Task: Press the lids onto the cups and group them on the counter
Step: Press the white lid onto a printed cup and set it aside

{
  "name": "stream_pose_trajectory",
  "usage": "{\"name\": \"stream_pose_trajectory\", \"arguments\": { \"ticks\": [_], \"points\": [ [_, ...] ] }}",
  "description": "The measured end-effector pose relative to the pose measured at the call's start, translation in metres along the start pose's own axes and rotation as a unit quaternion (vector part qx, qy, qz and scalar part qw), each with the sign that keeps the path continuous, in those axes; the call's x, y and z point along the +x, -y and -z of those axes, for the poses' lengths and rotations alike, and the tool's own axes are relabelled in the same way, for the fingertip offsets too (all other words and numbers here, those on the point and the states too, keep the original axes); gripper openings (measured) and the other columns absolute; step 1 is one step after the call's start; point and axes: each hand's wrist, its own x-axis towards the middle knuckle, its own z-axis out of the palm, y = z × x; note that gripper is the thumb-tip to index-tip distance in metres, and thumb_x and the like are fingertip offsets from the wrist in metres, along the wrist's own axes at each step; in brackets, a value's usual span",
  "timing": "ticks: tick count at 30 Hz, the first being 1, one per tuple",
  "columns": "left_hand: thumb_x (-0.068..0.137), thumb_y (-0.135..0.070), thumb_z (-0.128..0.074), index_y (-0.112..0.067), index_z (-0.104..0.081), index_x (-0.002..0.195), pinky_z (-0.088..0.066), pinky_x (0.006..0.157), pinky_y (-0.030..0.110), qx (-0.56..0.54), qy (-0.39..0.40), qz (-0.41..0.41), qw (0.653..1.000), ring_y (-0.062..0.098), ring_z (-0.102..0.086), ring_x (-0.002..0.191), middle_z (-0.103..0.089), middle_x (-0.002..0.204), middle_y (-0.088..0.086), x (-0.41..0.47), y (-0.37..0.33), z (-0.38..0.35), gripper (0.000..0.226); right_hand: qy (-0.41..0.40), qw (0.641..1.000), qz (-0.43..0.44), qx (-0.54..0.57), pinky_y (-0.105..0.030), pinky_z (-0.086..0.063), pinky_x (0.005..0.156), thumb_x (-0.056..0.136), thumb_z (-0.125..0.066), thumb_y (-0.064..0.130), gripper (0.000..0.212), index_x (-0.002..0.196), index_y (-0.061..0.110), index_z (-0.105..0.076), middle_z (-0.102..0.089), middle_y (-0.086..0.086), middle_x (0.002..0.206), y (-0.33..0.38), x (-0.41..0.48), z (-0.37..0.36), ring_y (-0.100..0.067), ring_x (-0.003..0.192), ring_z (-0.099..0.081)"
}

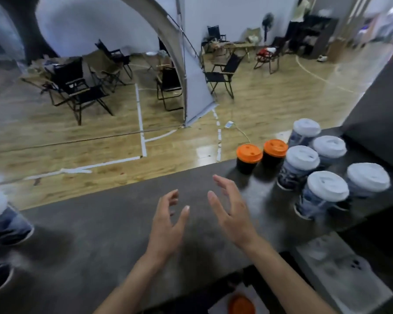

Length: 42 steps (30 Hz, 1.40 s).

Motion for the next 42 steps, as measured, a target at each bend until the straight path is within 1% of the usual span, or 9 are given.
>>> {"name": "stream_pose_trajectory", "arguments": {
  "ticks": [6, 11, 16, 20, 26, 31, 34, 38, 42],
  "points": [
    [0.092, -0.028, -0.073, -0.021, -0.048, 0.142, -0.046, 0.105, 0.028, 0.044, 0.098, -0.115, 0.987, 0.002, -0.05, 0.126, -0.052, 0.135, -0.008, 0.031, -0.062, -0.112, 0.057, -0.102, 0.991, 0.068, -0.044, -0.028, -0.042, 0.111, 0.1, -0.056, 0.034, 0.048, 0.14, 0.008, -0.054, -0.059, 0.0, 0.138, -0.002, 0.004, 0.117, -0.013, 0.133, -0.053],
    [0.087, -0.03, -0.073, -0.01, -0.045, 0.145, -0.033, 0.116, 0.027, 0.127, 0.122, -0.267, 0.948, 0.019, -0.044, 0.135, -0.049, 0.145, 0.006, 0.065, -0.112, -0.186, 0.067, -0.22, 0.955, 0.117, -0.159, -0.04, -0.043, 0.112, 0.101, -0.057, 0.025, 0.042, 0.133, -0.001, -0.057, -0.06, -0.011, 0.135, -0.029, 0.005, 0.188, -0.024, 0.132, -0.054],
    [0.078, -0.029, -0.08, -0.011, -0.045, 0.148, -0.036, 0.11, 0.041, 0.264, 0.172, -0.349, 0.882, 0.034, -0.042, 0.135, -0.043, 0.152, 0.015, 0.115, -0.143, -0.243, 0.081, -0.22, 0.932, 0.102, -0.268, -0.046, -0.041, 0.115, 0.095, -0.065, 0.04, 0.055, 0.132, 0.0, -0.058, -0.057, -0.014, 0.14, -0.067, 0.002, 0.216, -0.029, 0.138, -0.05],
    [0.077, -0.028, -0.083, -0.008, -0.057, 0.132, -0.037, 0.111, 0.05, 0.309, 0.224, -0.369, 0.847, 0.041, -0.041, 0.137, -0.044, 0.151, 0.021, 0.131, -0.138, -0.266, 0.064, -0.185, 0.937, 0.05, -0.293, -0.049, -0.039, 0.115, 0.087, -0.068, 0.056, 0.068, 0.13, 0.006, -0.057, -0.05, -0.013, 0.145, -0.092, -0.005, 0.219, -0.032, 0.139, -0.044],
    [0.082, -0.022, -0.081, -0.005, -0.056, 0.118, -0.034, 0.111, 0.045, 0.239, 0.223, -0.335, 0.884, 0.037, -0.039, 0.138, -0.045, 0.15, 0.018, 0.119, -0.134, -0.272, 0.047, -0.177, 0.967, 0.032, -0.181, -0.016, -0.038, 0.109, 0.078, -0.085, 0.032, 0.06, 0.124, 0.009, -0.055, -0.05, -0.011, 0.143, -0.102, -0.008, 0.217, -0.03, 0.135, -0.051],
    [0.078, -0.024, -0.083, -0.009, -0.057, 0.111, -0.034, 0.103, 0.033, 0.214, 0.169, -0.315, 0.909, 0.03, -0.045, 0.127, -0.05, 0.144, 0.012, 0.089, -0.13, -0.206, 0.045, -0.143, 0.98, 0.076, -0.113, -0.017, -0.038, 0.109, 0.076, -0.08, 0.043, 0.064, 0.121, 0.005, -0.055, -0.054, -0.009, 0.138, -0.074, -0.015, 0.2, -0.017, 0.129, -0.054],
    [0.075, -0.031, -0.081, -0.017, -0.057, 0.11, -0.037, 0.1, 0.029, 0.247, 0.107, -0.277, 0.922, 0.025, -0.048, 0.124, -0.052, 0.143, 0.003, 0.056, -0.111, -0.12, 0.045, -0.067, 0.992, 0.097, -0.044, -0.019, -0.039, 0.107, 0.076, -0.079, 0.04, 0.062, 0.123, 0.01, -0.053, -0.054, -0.008, 0.137, -0.052, -0.017, 0.155, -0.013, 0.13, -0.053],
    [0.075, -0.039, -0.078, -0.021, -0.059, 0.104, -0.032, 0.099, 0.017, 0.32, -0.024, -0.178, 0.93, 0.025, -0.053, 0.117, -0.058, 0.136, -0.002, 0.008, -0.065, 0.009, 0.04, 0.066, 0.992, 0.101, 0.034, -0.018, -0.038, 0.109, 0.074, -0.087, 0.036, 0.081, 0.14, 0.016, -0.045, -0.052, -0.001, 0.143, -0.027, -0.009, 0.062, -0.01, 0.134, -0.051],
    [0.077, -0.047, -0.068, -0.02, -0.06, 0.107, -0.036, 0.098, 0.024, 0.359, -0.136, -0.093, 0.919, 0.03, -0.056, 0.11, -0.061, 0.13, 0.001, -0.018, -0.021, 0.111, 0.041, 0.141, 0.982, 0.104, 0.069, -0.022, -0.039, 0.112, 0.072, -0.094, 0.027, 0.092, 0.147, 0.016, -0.042, -0.049, 0.008, 0.15, -0.003, -0.004, -0.023, -0.009, 0.137, -0.049]
  ]
}}
